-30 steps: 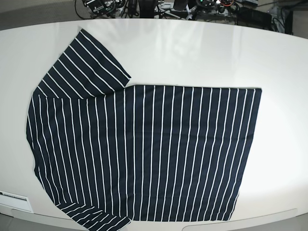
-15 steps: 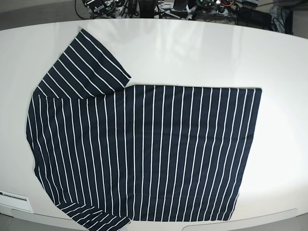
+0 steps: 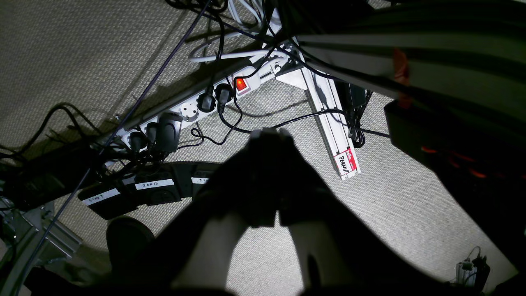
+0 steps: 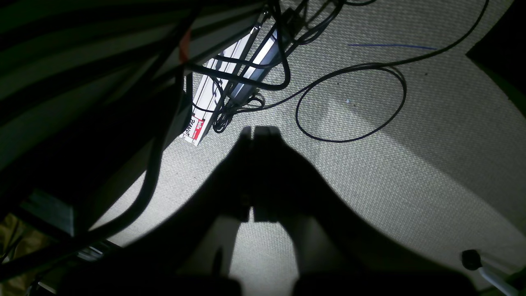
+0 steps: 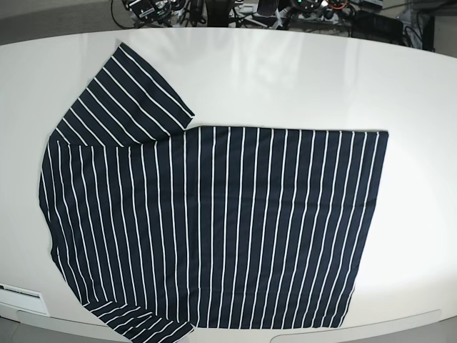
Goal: Fold the T-shirt properly
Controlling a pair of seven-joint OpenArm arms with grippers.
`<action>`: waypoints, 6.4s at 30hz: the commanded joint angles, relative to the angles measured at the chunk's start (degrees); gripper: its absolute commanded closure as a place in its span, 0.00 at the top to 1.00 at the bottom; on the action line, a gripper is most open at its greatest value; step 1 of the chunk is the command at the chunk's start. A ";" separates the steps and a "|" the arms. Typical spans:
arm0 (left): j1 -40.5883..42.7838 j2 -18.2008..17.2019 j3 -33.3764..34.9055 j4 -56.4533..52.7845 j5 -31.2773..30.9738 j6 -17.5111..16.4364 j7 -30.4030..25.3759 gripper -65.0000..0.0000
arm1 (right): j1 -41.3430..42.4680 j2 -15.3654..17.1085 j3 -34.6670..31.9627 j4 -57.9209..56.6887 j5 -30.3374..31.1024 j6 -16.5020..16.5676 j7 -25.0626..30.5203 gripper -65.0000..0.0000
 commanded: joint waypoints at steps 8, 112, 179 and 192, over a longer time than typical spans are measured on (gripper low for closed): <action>0.07 -0.28 0.22 0.28 -0.04 -0.24 2.49 0.00 | -1.73 0.33 -0.07 0.37 0.09 0.39 -0.20 0.00; 18.32 -53.90 -18.40 79.58 17.99 -15.41 -3.30 0.53 | -54.14 21.70 0.02 114.14 -21.66 -12.46 -7.02 0.00; -11.61 -55.15 20.31 64.11 33.79 -8.63 -5.73 0.00 | -44.87 19.32 0.04 100.26 -24.46 -20.90 -13.92 0.46; -11.58 -56.06 20.31 68.57 30.49 -8.63 -1.97 0.00 | -44.57 19.32 4.00 100.15 -18.69 -15.58 -16.65 0.46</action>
